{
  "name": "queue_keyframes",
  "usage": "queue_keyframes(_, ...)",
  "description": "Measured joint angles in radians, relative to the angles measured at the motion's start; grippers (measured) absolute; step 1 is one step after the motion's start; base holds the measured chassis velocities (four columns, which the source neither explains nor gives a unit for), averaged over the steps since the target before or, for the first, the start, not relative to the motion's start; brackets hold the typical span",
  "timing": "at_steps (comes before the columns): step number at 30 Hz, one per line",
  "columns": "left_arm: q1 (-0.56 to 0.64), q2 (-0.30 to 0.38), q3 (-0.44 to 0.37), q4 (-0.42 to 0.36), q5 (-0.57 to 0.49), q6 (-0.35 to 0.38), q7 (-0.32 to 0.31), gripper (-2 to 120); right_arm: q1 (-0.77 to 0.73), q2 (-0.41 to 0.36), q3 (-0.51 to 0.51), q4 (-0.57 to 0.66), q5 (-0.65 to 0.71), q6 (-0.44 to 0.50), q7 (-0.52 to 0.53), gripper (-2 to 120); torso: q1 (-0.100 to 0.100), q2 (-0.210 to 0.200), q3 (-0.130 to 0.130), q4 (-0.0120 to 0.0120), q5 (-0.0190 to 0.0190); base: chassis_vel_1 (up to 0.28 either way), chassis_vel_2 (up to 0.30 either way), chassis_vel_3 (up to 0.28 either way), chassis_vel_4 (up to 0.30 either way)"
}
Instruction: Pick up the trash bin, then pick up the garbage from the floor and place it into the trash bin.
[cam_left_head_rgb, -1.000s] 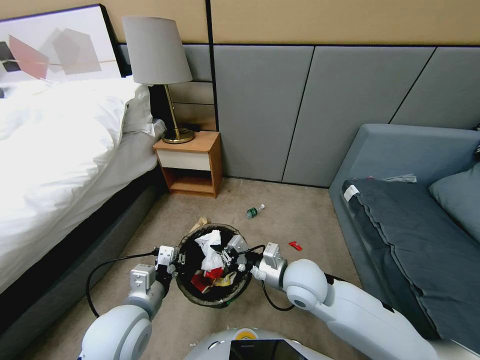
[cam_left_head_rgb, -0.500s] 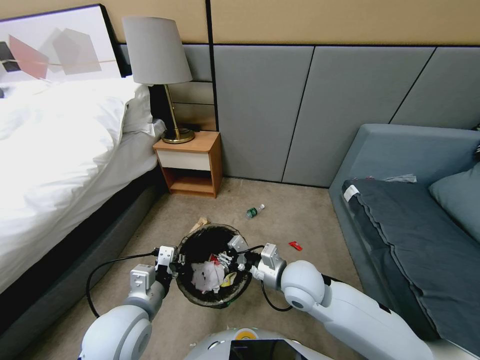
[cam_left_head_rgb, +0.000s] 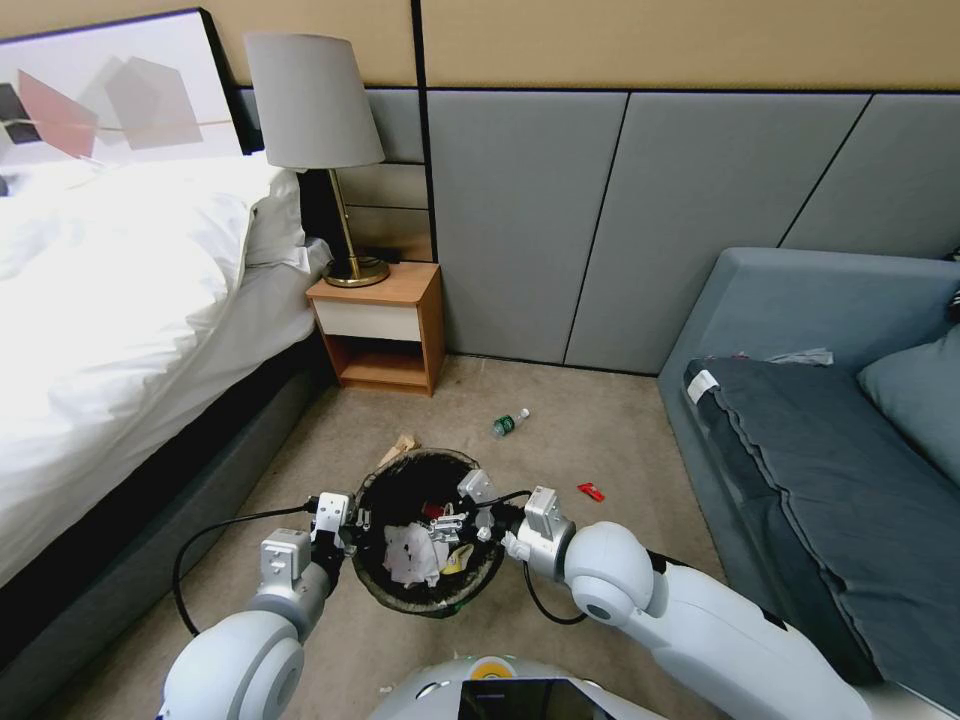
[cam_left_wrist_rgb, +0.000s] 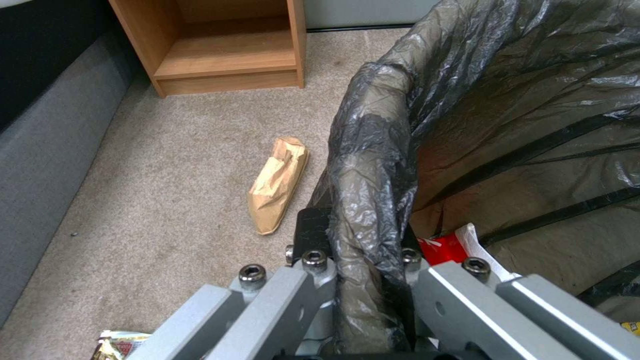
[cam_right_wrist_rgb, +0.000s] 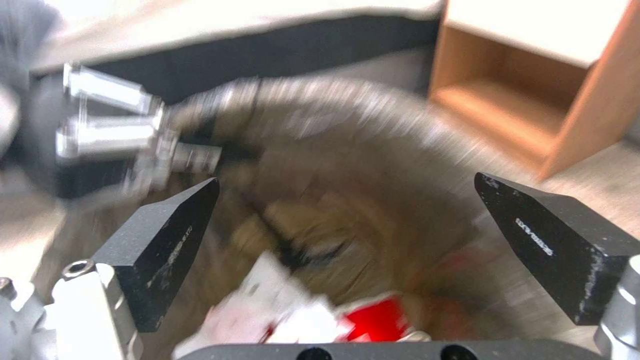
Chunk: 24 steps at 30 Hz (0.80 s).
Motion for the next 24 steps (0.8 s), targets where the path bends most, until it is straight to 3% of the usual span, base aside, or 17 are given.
queue_keyframes(6, 0.0, 0.0, -0.004, 0.0, 0.002, 0.0, 0.0, 1, -0.028, -0.025, 0.094, 0.05, 0.012, 0.078, 0.006, 100, 0.0, 0.0, 0.0, -0.0001, -0.0001, 0.0, 0.0, 0.0, 0.0)
queue_keyframes(13, -0.003, -0.009, -0.002, 0.0, 0.005, 0.0, 0.0, 1, -0.055, -0.034, 0.176, 0.097, 0.019, 0.187, 0.102, 100, 0.0, 0.0, 0.0, 0.0, 0.0, 0.0, 0.0, 0.0, 0.0)
queue_keyframes(18, -0.003, -0.009, -0.004, 0.0, 0.005, 0.0, 0.0, 1, -0.066, -0.03, 0.198, 0.097, 0.005, 0.199, 0.126, 100, 0.0, 0.0, 0.0, 0.0, 0.0, 0.0, 0.0, 0.0, 0.0)
queue_keyframes(24, 0.005, -0.007, -0.009, 0.001, 0.005, 0.0, 0.0, 1, -0.129, -0.017, 0.315, 0.093, -0.014, 0.204, 0.154, 100, 0.0, 0.0, 0.0, -0.0001, 0.0, 0.0, 0.0, 0.0, 0.0)
